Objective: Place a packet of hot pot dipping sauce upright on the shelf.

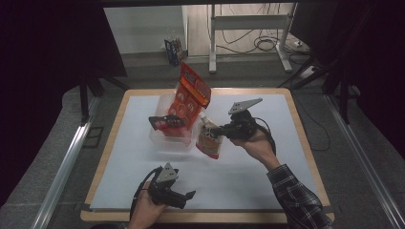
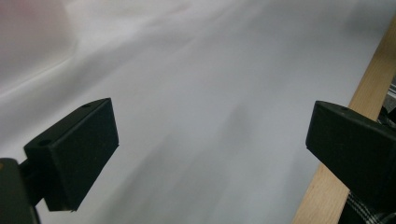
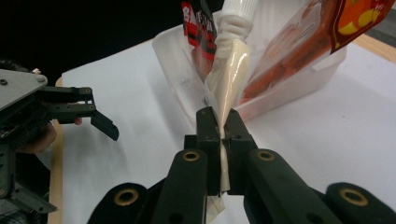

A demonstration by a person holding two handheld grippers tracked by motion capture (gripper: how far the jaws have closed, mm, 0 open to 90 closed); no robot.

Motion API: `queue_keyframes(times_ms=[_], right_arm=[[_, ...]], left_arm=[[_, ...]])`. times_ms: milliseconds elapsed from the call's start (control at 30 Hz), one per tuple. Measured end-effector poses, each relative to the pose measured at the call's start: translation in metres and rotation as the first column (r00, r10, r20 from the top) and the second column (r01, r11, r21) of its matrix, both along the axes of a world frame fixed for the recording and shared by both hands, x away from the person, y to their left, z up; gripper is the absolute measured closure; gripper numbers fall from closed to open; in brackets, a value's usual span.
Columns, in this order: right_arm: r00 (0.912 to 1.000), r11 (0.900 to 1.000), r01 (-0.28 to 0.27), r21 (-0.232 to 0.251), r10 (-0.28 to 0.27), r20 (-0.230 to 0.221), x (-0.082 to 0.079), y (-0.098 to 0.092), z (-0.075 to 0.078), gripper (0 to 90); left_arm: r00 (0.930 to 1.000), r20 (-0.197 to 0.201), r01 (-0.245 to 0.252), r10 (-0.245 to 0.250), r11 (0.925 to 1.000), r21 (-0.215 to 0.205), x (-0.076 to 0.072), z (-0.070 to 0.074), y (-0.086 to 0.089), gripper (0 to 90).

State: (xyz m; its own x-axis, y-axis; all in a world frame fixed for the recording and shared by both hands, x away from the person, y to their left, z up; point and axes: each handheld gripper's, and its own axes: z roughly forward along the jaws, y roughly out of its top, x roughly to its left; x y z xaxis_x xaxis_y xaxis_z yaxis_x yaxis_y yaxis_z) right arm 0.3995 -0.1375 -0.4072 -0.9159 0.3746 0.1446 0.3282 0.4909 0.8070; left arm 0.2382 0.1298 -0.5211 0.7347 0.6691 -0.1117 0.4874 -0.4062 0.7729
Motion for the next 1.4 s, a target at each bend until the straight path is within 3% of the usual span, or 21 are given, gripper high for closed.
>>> queue_keyframes(times_ms=[267, 600, 1400], right_arm=[[0.9999, 1.000, -0.005, 0.016, 0.005, 0.013, 0.003, 0.005, 0.011, 87.6], [0.9980, 0.998, -0.053, 0.015, 0.053, 0.035, 0.005, 0.023, 0.021, 87.7], [0.9920, 0.993, -0.115, -0.021, 0.116, 0.051, 0.014, 0.080, 0.017, 88.0]], left_arm=[[0.9993, 0.002, -0.036, 0.036, 0.9991, -0.021, -0.007, -0.002, 0.014, 1.9], [0.9989, -0.003, -0.048, 0.048, 0.9982, -0.035, -0.014, -0.003, 0.021, 1.7], [0.9993, -0.001, -0.037, 0.037, 0.9991, -0.020, -0.016, -0.004, 0.020, 1.5]])
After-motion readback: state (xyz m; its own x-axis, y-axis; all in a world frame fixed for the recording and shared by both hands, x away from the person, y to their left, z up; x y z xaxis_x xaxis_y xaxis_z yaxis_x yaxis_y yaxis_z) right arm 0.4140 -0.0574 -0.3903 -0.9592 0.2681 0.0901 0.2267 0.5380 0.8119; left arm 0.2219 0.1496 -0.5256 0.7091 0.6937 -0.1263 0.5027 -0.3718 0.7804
